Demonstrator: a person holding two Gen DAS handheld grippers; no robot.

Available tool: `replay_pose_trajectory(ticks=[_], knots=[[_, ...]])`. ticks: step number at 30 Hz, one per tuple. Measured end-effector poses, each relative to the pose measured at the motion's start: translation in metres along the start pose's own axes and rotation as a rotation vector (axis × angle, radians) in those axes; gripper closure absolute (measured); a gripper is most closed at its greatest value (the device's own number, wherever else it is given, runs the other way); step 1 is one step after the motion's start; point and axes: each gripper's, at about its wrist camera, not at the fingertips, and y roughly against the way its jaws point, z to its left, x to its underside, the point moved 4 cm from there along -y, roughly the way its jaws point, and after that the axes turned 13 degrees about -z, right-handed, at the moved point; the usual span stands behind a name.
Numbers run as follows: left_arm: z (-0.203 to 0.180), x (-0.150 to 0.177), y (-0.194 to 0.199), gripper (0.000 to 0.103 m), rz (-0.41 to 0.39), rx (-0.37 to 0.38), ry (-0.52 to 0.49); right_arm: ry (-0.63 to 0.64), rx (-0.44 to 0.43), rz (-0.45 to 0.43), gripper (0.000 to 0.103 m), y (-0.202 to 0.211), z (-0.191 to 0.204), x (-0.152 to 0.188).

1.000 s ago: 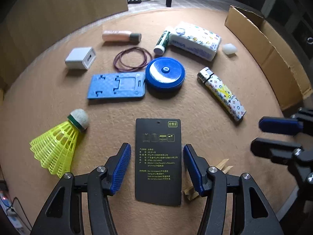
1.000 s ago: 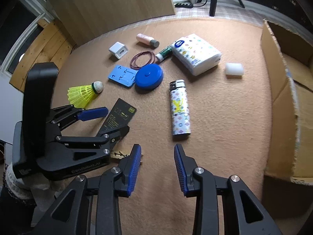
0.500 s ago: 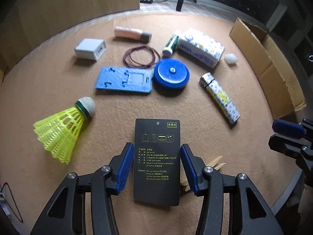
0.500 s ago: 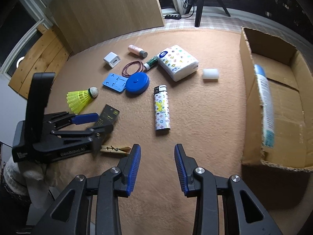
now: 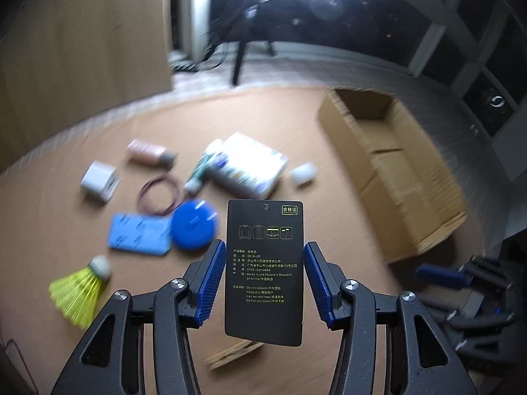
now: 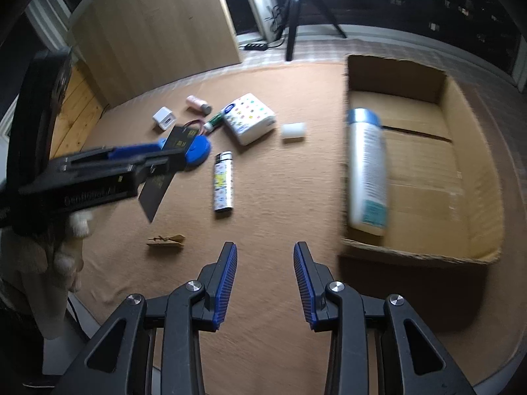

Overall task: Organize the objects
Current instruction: 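Open the left tool to drop the card tag into the box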

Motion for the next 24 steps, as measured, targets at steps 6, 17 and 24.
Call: replay_pose_trajectory(ticks=[6,17,24], knots=[[-0.063,-0.033,-0.019,0.050,-0.037,0.085,-0.040,-0.035,0.043,-0.019,0.069,0.018,-0.032,0.005],[-0.163,-0.052,-0.064,0.050,-0.023,0.185,-0.123,-0.105,0.105,-0.035,0.053,0.039,-0.077,0.019],[-0.195,-0.053,-0.080,0.048,-0.014,0.204,-0.146,-0.139,0.128,-0.044,0.043,0.049,-0.098,0.026]])
